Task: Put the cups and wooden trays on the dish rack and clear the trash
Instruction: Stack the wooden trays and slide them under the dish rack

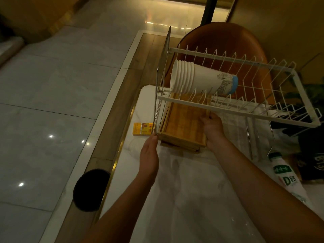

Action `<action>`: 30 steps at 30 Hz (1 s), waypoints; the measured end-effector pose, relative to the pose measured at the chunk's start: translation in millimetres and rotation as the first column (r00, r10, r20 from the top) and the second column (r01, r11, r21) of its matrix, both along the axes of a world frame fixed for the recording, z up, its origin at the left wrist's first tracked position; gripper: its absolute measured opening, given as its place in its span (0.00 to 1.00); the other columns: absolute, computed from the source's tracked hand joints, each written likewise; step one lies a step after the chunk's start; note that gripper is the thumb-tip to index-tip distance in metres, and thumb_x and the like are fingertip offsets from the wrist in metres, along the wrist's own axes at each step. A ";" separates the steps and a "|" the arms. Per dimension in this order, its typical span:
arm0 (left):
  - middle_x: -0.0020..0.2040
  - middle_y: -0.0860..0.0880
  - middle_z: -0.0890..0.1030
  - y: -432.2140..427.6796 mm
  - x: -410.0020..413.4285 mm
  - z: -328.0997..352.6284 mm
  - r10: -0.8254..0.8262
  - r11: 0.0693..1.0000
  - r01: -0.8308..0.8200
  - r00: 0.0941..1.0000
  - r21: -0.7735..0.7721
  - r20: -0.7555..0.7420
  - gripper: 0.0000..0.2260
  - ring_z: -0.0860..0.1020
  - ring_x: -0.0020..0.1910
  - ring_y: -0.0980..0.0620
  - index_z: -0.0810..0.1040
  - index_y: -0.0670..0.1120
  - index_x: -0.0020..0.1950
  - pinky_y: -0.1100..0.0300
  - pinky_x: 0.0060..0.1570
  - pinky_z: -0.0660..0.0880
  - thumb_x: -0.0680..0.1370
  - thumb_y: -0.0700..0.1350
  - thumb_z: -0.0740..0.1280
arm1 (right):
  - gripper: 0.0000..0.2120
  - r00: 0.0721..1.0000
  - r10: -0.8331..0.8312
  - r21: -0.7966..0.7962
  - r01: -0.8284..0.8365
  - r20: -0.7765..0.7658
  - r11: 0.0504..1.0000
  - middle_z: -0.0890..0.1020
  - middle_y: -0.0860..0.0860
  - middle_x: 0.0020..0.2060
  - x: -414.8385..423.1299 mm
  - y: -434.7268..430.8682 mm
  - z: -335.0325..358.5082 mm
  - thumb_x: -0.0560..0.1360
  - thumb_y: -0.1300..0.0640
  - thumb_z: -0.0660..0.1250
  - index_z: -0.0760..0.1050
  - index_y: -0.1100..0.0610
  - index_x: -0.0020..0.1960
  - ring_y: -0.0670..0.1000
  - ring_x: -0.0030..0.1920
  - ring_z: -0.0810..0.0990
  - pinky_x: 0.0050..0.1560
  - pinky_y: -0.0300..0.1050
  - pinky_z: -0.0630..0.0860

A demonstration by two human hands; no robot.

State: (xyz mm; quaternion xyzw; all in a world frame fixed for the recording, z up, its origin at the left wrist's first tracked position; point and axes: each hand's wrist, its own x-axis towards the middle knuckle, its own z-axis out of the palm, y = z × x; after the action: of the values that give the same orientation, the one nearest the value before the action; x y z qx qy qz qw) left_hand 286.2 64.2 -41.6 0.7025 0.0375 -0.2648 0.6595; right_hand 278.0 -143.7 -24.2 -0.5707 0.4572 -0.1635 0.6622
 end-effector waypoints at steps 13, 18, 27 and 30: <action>0.52 0.68 0.83 -5.8 -6.0 -0.2 0.000 0.993 -0.004 0.999 -0.121 -0.035 0.14 0.75 0.61 0.65 0.81 0.73 0.49 0.63 0.60 0.68 0.82 0.57 0.58 | 0.11 0.999 0.011 -0.046 -0.012 -0.036 0.999 0.82 0.58 0.56 4.0 -5.8 3.7 0.80 0.58 0.63 0.76 0.58 0.61 0.58 0.55 0.81 0.56 0.58 0.79; 0.68 0.54 0.77 -1.6 -8.6 -4.2 -0.102 0.994 0.106 0.986 -0.028 0.133 0.21 0.73 0.69 0.56 0.71 0.56 0.73 0.51 0.69 0.70 0.80 0.46 0.67 | 0.16 0.995 0.073 -0.084 -0.079 -0.073 0.993 0.79 0.57 0.63 0.6 -10.1 2.9 0.79 0.55 0.64 0.74 0.58 0.66 0.58 0.61 0.78 0.63 0.59 0.76; 0.71 0.56 0.72 -11.3 -1.4 -4.4 -0.160 0.984 0.130 0.941 0.118 0.297 0.26 0.73 0.66 0.56 0.66 0.58 0.76 0.45 0.68 0.73 0.79 0.48 0.68 | 0.16 0.991 0.074 -0.233 -0.099 -0.114 0.967 0.78 0.51 0.59 -3.3 -8.7 3.2 0.80 0.52 0.62 0.73 0.58 0.65 0.52 0.58 0.76 0.61 0.50 0.74; 0.71 0.53 0.74 -10.2 -4.6 -3.3 -0.148 0.988 0.133 0.954 0.075 0.259 0.26 0.73 0.68 0.54 0.67 0.57 0.76 0.48 0.68 0.72 0.78 0.52 0.69 | 0.14 0.994 0.058 -0.263 -0.081 -0.096 0.961 0.75 0.48 0.48 -2.7 -8.0 -0.2 0.80 0.54 0.62 0.74 0.59 0.63 0.49 0.51 0.74 0.53 0.45 0.72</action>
State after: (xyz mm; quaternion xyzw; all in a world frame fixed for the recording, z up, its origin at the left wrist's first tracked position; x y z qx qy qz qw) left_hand 281.5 54.1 -45.0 0.7508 -0.0932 -0.2139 0.6180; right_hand 275.3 -151.6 -24.4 -0.6767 0.4394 -0.1749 0.5642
